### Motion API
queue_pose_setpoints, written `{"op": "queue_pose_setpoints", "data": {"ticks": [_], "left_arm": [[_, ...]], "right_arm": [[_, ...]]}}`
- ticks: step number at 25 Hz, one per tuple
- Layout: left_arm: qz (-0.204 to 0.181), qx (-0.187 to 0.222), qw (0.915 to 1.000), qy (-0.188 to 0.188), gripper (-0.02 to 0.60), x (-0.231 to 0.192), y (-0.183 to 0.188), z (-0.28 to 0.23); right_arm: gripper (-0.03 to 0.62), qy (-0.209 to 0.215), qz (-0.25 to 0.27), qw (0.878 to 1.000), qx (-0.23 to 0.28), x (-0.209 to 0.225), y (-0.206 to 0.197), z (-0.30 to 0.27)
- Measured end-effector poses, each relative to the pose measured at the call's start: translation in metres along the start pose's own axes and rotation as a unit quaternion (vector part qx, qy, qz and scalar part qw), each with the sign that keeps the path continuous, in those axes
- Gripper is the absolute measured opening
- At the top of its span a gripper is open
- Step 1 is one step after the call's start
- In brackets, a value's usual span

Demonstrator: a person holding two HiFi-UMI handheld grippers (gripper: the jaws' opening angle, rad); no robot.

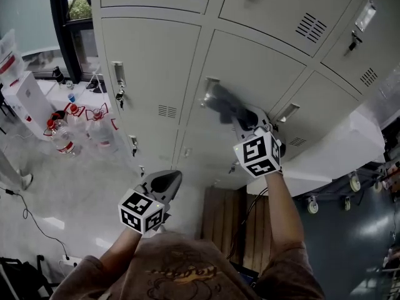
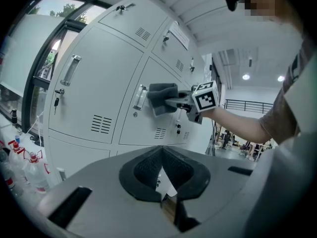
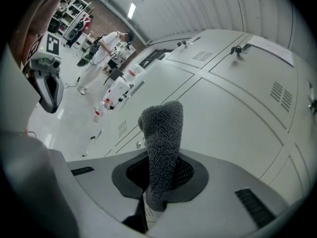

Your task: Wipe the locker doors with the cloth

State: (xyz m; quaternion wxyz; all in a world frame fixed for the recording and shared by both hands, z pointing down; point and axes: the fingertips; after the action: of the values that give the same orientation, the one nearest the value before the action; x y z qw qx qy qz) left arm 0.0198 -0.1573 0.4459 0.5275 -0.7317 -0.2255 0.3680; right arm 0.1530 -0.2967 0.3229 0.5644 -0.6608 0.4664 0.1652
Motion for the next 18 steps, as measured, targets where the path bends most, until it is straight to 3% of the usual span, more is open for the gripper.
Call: {"op": "queue_pose_setpoints", "data": {"ticks": [9,18], "left_arm": [[-0.002,0.003,0.9999,-0.012,0.003,0.011,0.002,-0.002],[-0.001,0.002,0.9998,-0.018,0.003,0.016,0.002,-0.002]], "right_arm": [[0.037,-0.085,0.040,0.995,0.018,0.088,0.052,0.043],[0.037,-0.140,0.084,0.987,0.001,0.153,0.084,0.066]]}}
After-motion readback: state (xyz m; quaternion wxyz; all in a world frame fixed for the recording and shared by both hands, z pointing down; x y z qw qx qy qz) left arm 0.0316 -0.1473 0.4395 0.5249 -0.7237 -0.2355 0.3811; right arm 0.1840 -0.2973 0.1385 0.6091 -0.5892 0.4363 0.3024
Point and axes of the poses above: the fingertips, and each gripper's own axes: z backward along the fingers, x to its right, y out of its top, and after that the axes turned 2 degrees about y, right-handed
